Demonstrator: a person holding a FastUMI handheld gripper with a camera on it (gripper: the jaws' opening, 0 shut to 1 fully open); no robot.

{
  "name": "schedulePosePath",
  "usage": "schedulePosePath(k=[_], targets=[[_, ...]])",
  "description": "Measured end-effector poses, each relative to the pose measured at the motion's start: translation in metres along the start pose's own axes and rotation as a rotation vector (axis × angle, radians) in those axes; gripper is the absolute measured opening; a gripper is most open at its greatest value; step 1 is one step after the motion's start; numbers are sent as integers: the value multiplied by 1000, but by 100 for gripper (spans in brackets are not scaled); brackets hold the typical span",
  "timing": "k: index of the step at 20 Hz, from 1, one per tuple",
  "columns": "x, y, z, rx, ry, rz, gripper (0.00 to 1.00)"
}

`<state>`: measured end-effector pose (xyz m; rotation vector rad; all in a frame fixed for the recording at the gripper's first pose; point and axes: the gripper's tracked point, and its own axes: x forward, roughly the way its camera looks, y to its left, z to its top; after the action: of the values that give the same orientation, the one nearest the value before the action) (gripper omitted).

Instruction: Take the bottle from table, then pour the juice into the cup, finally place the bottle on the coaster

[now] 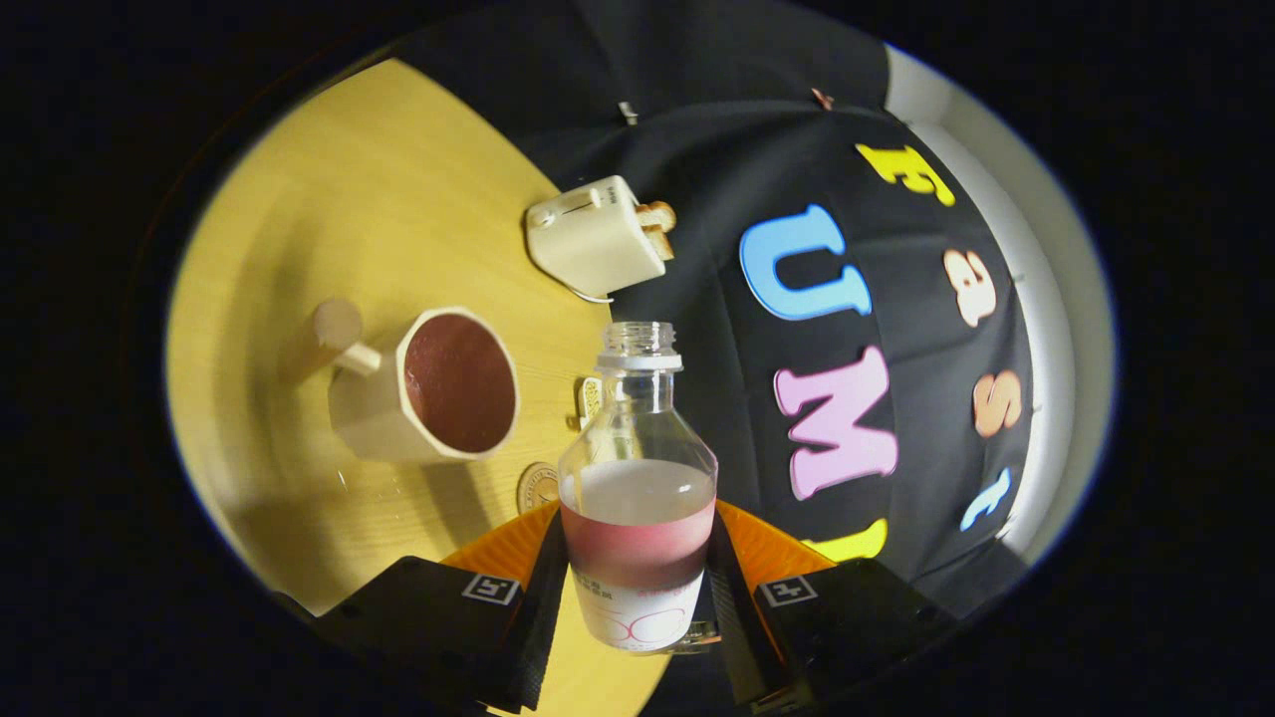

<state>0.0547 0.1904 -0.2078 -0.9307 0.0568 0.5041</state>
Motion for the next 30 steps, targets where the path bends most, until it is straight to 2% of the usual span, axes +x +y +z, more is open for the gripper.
schedulePosePath(k=[6, 8, 16, 22, 30], targets=[[-3, 12, 14, 508, -17, 89, 72], [-6, 7, 22, 650, -29, 91, 72], [1, -80, 42, 1081, -153, -61, 72], [52, -127, 31, 1110, -199, -191, 72], [122, -90, -4, 1140, -133, -216, 73]])
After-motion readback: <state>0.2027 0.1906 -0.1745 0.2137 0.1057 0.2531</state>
